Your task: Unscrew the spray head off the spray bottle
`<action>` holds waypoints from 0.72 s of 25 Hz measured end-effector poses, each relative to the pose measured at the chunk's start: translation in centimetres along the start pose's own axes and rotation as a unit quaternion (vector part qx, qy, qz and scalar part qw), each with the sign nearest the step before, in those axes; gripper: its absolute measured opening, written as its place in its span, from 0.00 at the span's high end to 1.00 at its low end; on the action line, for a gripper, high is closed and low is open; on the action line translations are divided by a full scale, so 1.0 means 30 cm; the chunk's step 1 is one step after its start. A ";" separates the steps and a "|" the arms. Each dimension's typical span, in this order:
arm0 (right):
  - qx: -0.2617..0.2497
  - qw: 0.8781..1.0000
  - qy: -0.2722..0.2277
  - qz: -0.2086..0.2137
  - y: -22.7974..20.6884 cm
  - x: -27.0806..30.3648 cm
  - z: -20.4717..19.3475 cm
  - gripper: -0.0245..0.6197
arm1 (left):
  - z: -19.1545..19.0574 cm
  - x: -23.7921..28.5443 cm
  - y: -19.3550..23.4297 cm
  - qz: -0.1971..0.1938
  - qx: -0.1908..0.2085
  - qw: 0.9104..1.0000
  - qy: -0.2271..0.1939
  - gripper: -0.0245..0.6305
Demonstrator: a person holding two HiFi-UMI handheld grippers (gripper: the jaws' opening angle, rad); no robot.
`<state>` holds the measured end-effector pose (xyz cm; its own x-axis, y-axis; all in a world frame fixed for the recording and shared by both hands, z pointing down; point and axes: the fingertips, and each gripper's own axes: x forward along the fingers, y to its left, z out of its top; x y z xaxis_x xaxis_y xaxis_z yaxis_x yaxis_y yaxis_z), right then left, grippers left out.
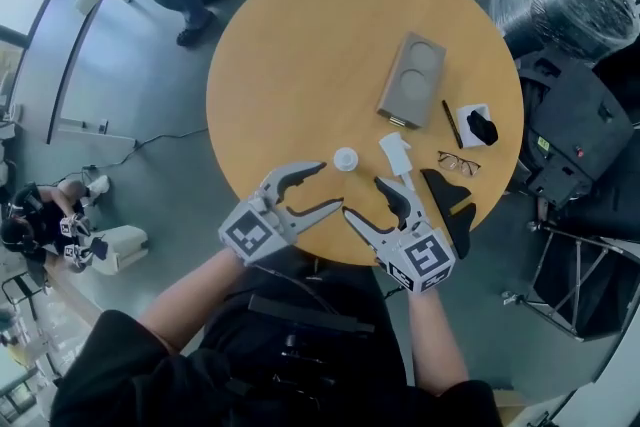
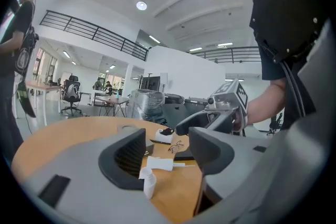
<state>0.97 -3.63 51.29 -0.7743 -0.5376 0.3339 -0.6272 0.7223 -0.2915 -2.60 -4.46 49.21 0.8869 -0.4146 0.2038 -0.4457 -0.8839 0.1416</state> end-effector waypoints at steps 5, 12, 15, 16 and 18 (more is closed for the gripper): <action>-0.026 0.998 -0.050 0.030 0.141 -0.068 0.162 0.52 | 0.165 -0.079 -0.064 -0.007 -0.014 1.000 -0.008 0.57; -0.049 0.994 -0.088 0.042 0.250 -0.126 0.299 0.58 | 0.303 -0.156 -0.135 -0.027 0.019 0.999 -0.023 0.65; -0.060 0.992 -0.106 0.037 0.284 -0.172 0.368 0.68 | 0.368 -0.189 -0.159 -0.024 0.025 0.999 -0.031 0.67; -0.067 0.991 -0.113 0.032 0.294 -0.189 0.388 0.72 | 0.383 -0.196 -0.166 -0.022 0.024 0.999 -0.030 0.67; -0.081 0.989 -0.125 0.024 0.307 -0.223 0.422 0.93 | 0.407 -0.202 -0.185 -0.023 0.028 0.999 -0.028 0.71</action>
<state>-0.68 1.13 35.03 -0.8120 -0.5775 0.0849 -0.5834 0.7988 -0.1468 -4.01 0.30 35.36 0.9127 -0.3824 0.1443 -0.3974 -0.9127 0.0955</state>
